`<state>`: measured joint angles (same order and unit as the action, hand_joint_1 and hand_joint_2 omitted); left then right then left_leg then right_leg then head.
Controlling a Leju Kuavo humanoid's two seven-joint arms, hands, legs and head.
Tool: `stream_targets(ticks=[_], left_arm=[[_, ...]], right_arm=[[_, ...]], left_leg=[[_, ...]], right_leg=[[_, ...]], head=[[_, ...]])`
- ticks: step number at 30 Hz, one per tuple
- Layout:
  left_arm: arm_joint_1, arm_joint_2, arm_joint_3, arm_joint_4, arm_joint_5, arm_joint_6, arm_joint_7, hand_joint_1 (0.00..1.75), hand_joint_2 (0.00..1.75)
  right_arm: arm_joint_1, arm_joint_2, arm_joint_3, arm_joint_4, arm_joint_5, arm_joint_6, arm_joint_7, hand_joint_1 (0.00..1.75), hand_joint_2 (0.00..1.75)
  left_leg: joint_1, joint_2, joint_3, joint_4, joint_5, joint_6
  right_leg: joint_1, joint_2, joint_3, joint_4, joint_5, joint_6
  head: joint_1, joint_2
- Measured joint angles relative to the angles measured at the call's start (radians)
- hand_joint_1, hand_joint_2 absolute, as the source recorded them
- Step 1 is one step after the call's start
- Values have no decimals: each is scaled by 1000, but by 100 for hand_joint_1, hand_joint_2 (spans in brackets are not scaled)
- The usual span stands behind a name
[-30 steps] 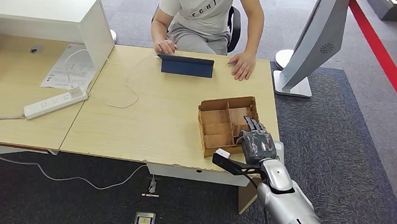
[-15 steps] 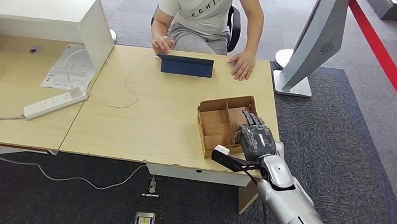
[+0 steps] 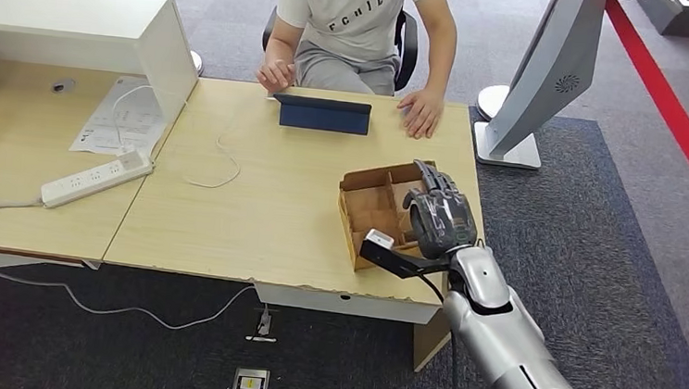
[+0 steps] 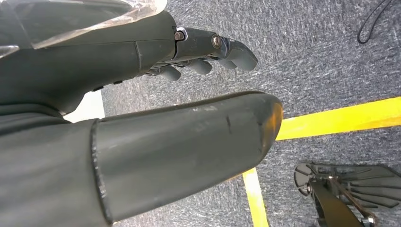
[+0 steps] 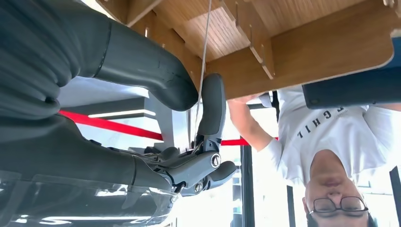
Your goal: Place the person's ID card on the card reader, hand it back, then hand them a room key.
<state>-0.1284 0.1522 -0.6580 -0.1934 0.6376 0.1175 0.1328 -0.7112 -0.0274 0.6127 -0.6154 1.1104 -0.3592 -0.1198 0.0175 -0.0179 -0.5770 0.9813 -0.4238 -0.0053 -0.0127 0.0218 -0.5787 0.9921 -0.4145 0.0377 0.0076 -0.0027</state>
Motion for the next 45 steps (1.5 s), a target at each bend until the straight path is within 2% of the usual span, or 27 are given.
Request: stream_targets(ticks=[10,13,19,26,32,43,45], left_arm=[[0,0,-1,0,-2,1,0,0,0],[-1,0,-7,0,-12,-2,-2,0,0],[-2,-1,-25,0,-21,-23,-16,0,0],[-4,-2,-46,0,-21,-39,-18,0,0],[-3,-1,-50,0,-15,-40,8,0,0],[-3,0,-50,1,7,-40,48,0,0],[-2,0,-50,1,7,-40,52,0,0]], right_arm=[[-14,6,-2,-40,24,-2,-9,175,175],[-66,26,-1,-37,44,-1,-14,175,175],[-226,101,4,22,137,44,20,175,175],[-308,160,12,108,172,78,62,175,175],[-333,171,23,162,194,114,89,175,175],[-335,165,34,220,208,126,93,175,175],[-335,164,35,228,209,132,99,90,175]], left_leg=[[0,0,-1,0,0,0],[0,1,-1,0,1,-1],[1,1,-1,0,1,-1],[1,0,-1,0,1,-1],[1,0,-1,0,1,-1],[1,0,-1,0,1,-1],[1,0,-1,0,1,-1]], right_leg=[[0,0,0,0,0,0],[0,0,-1,1,1,-1],[1,0,-1,1,1,-1],[1,0,-1,1,0,-1],[1,0,-1,1,0,-1],[1,0,-1,1,0,-1],[1,0,-1,1,0,-1]], head=[[0,0],[0,0],[0,0],[0,0],[0,0],[0,0],[0,0]])
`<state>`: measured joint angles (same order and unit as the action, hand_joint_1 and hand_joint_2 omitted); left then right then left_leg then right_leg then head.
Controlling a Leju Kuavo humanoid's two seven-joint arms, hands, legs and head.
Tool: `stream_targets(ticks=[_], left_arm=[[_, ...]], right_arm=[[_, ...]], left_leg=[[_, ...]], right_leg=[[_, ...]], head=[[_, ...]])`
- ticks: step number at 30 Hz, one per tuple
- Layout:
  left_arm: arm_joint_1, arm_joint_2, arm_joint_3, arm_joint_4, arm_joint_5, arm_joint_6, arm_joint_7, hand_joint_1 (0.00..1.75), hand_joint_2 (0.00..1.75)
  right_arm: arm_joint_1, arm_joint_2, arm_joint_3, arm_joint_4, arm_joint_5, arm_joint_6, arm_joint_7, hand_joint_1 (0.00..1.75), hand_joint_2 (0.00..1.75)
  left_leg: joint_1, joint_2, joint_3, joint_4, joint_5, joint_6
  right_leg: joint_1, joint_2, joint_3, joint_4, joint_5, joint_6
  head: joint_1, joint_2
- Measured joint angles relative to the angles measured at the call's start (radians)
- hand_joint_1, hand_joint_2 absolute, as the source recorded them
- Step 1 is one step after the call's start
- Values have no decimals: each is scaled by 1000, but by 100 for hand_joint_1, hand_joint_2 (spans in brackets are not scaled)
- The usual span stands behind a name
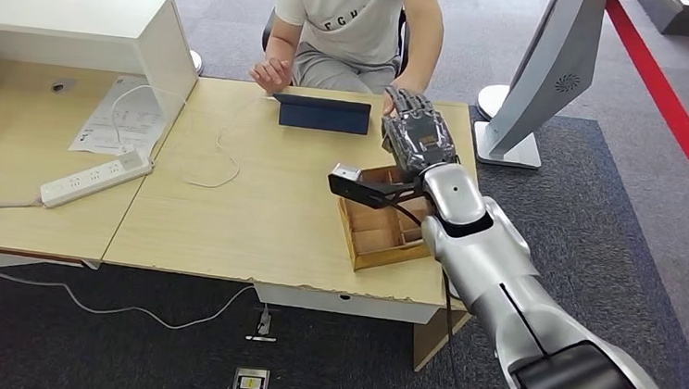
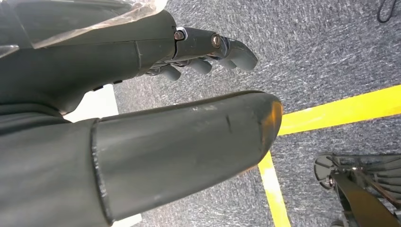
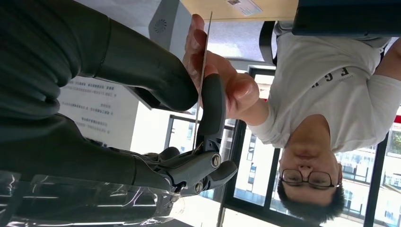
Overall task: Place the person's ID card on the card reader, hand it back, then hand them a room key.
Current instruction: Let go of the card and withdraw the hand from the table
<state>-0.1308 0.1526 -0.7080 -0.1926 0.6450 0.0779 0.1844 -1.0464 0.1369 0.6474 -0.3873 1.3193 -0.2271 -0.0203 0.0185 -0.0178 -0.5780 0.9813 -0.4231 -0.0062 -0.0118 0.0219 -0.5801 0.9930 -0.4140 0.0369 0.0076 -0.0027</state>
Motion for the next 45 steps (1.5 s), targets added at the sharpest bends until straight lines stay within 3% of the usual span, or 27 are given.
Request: stream_targets(ticks=[2,4,12,17,21,25,30,34,40,43,45], left_arm=[[0,0,0,0,2,0,3,0,0],[0,0,0,0,7,0,6,0,0],[2,0,0,0,13,8,18,0,0],[2,0,0,0,14,14,17,0,0],[3,0,0,0,24,15,5,0,0],[6,0,0,0,40,16,0,0,0],[12,4,0,1,67,32,10,0,0],[17,5,0,1,85,9,-18,0,0],[19,2,3,1,132,27,-19,0,0],[19,0,4,1,131,4,-39,0,0],[20,-2,4,1,118,4,-68,0,0]], right_arm=[[0,-1,1,9,0,5,7,3,87],[0,-4,3,16,-2,9,16,0,0],[-1,-17,6,47,-7,74,50,0,0],[-5,-31,6,56,14,30,44,0,0],[-28,-73,5,63,6,-61,-24,0,0],[-47,-185,-9,69,-14,-122,-53,0,0],[-37,-385,-71,86,-152,-80,-30,0,0],[20,-552,-172,99,-301,-43,36,0,0],[258,-744,-344,119,-560,-13,150,0,0],[447,-787,-461,130,-760,-25,182,0,0],[587,-785,-551,139,-876,-30,200,0,0]], left_leg=[[0,0,0,0,0,0],[0,0,0,0,0,0],[0,0,0,0,0,0],[0,0,0,0,0,0],[0,0,1,1,0,0],[-1,-2,2,1,0,1],[-3,-3,2,1,-1,3],[-3,-4,3,2,-3,5],[-1,-7,10,1,-10,7],[1,-12,15,0,-14,6],[2,-17,18,0,-17,5]], right_leg=[[0,0,0,0,0,0],[0,0,0,0,0,0],[0,0,0,0,0,0],[0,0,0,0,0,0],[0,0,0,0,0,0],[-1,-3,2,-2,0,1],[-2,-5,4,-5,0,2],[-2,-7,6,-7,-1,4],[-1,-8,15,-10,-7,6],[2,-13,24,-11,-13,6],[3,-15,29,-11,-17,5]], head=[[0,0],[0,0],[0,0],[0,0],[0,0],[0,0],[0,0],[0,0],[0,0],[0,0],[1,0]])
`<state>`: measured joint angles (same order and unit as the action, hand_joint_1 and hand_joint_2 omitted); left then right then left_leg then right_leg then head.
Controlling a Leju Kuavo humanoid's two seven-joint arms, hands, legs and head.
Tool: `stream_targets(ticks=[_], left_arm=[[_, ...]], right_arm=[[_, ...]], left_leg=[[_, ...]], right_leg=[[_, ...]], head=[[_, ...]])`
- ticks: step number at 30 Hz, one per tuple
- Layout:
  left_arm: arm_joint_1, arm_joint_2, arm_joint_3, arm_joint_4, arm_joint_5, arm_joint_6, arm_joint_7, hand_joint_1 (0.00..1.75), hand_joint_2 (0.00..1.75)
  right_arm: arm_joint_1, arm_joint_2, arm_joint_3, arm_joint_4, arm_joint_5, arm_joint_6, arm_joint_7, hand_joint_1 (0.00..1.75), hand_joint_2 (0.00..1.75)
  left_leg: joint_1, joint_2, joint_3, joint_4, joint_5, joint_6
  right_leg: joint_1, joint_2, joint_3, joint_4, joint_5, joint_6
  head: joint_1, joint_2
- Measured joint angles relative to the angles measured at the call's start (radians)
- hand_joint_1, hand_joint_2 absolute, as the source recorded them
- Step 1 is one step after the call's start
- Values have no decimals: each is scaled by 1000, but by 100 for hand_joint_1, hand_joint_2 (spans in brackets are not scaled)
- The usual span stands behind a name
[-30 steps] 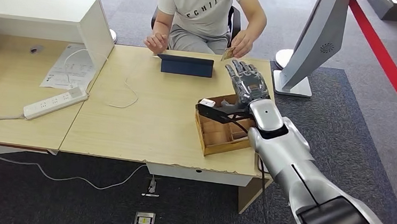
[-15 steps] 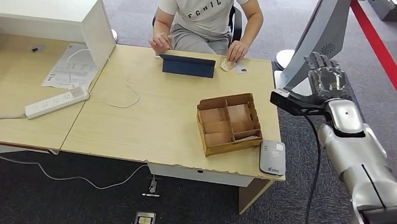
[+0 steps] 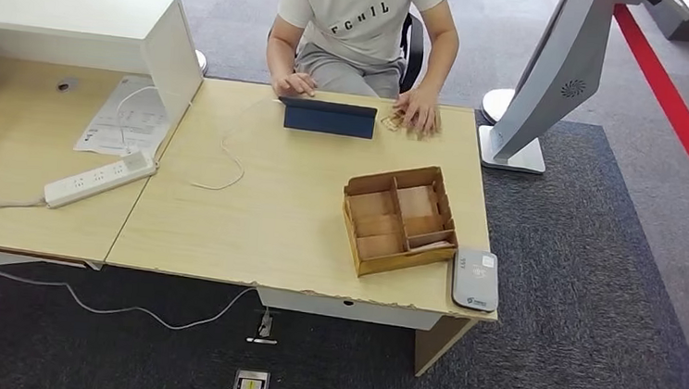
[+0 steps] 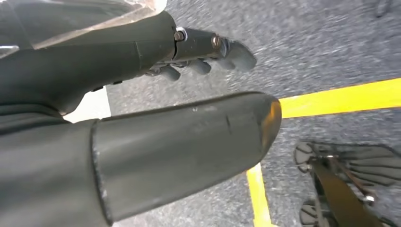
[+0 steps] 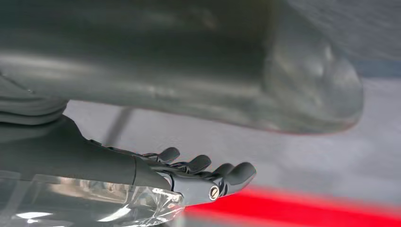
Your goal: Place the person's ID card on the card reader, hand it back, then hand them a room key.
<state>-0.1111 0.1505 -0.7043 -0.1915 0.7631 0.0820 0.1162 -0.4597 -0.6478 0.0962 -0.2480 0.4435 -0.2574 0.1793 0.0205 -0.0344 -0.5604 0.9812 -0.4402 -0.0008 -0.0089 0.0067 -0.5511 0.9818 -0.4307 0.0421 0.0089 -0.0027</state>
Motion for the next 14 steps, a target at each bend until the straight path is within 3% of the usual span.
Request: stream_targets(ticks=[4,9,12,14], left_arm=[[-2,0,-3,0,-42,7,-72,0,0],[-14,-7,-15,0,-68,55,-95,0,0],[-18,-12,-27,0,-84,91,-102,0,0],[-18,-14,-29,0,-83,117,-119,0,0]], right_arm=[[204,70,-154,21,-107,-16,91,0,0],[301,256,-304,44,-151,-98,216,0,0],[323,361,-370,54,-149,-130,210,0,0],[331,399,-389,56,-129,-130,169,0,0]], left_leg=[[0,1,3,-2,-4,-3],[2,9,9,-3,-5,-6],[2,11,11,-3,-5,-7],[2,11,11,-3,-5,-7]], right_leg=[[0,1,2,1,-3,-3],[2,5,3,3,-6,-8],[2,5,3,5,-7,-9],[2,5,2,5,-7,-9]], head=[[-1,0],[-1,0],[-1,0],[-1,0]])
